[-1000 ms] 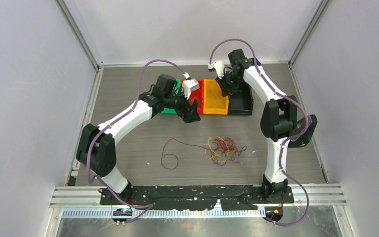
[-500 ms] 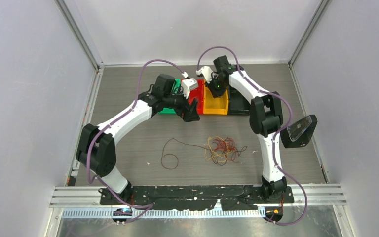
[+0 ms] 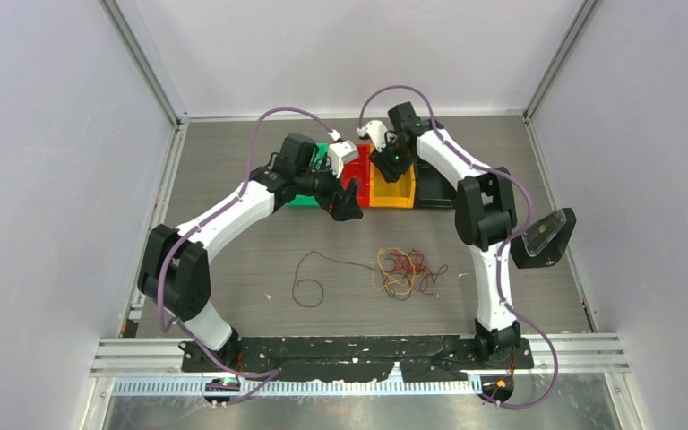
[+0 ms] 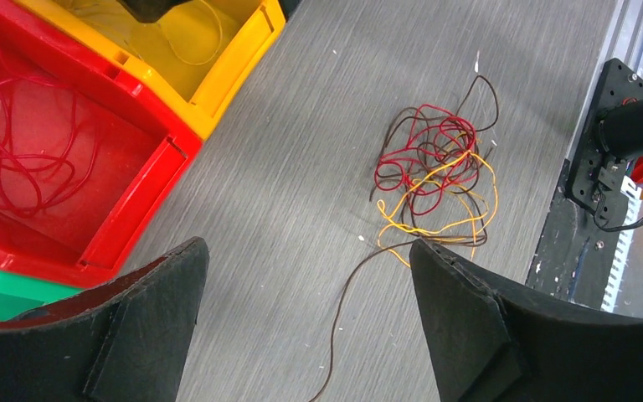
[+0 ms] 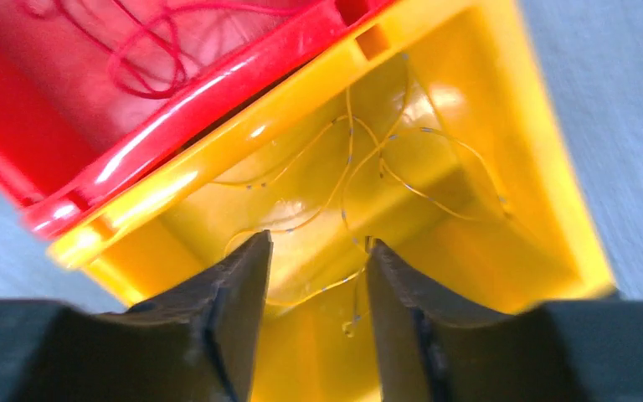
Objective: Untangle the cables
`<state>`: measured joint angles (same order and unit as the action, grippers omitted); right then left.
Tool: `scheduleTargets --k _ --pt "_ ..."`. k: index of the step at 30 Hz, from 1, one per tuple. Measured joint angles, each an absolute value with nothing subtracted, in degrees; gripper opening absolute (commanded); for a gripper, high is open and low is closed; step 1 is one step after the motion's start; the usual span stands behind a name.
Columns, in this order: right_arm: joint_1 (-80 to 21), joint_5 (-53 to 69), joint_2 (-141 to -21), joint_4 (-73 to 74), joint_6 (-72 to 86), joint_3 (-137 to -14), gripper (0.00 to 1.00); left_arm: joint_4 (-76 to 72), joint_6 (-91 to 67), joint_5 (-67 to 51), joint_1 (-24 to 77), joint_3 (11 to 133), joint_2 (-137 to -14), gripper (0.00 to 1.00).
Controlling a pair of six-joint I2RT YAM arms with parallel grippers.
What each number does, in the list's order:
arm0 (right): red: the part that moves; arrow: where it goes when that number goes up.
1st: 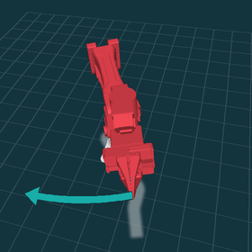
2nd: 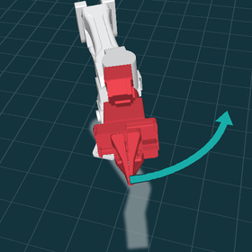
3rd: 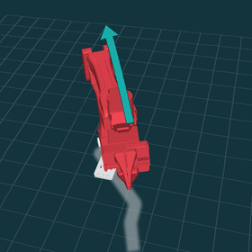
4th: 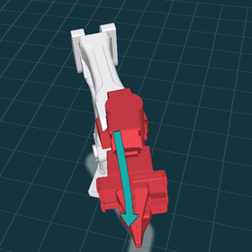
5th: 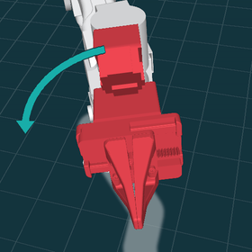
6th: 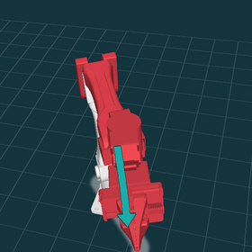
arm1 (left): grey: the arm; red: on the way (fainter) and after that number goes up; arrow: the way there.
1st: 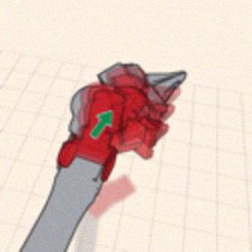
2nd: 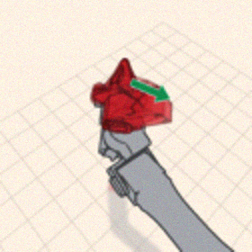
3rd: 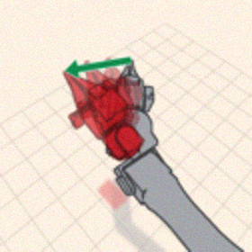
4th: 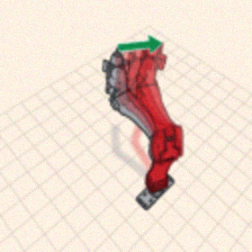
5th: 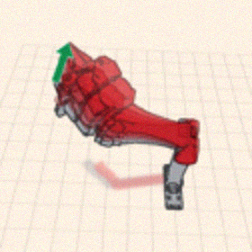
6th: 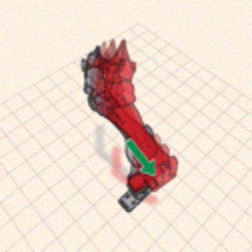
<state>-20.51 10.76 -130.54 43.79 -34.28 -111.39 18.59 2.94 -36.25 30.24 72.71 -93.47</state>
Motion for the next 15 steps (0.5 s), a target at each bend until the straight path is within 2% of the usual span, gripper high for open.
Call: scheduleTargets --k 5,11,13,15 --pt "-20.4 12.6 -121.2 45.6 -33.2 -111.3 0.76 17.3 3.0 -36.7 30.4 72.8 -93.5 0.92" --pt "-18.8 16.8 -108.2 48.3 -31.3 -110.8 0.86 16.1 4.0 -37.4 32.3 74.8 -95.8 0.91" --pt "-17.2 18.7 -104.3 49.5 -30.7 -108.8 0.87 16.1 4.9 -37.7 33.8 75.4 -97.2 0.91" --pt "-15.2 20.3 -100.9 50.9 -30.3 -104.9 0.82 16.1 5.5 -38.0 36.0 76.2 -99.3 0.91"
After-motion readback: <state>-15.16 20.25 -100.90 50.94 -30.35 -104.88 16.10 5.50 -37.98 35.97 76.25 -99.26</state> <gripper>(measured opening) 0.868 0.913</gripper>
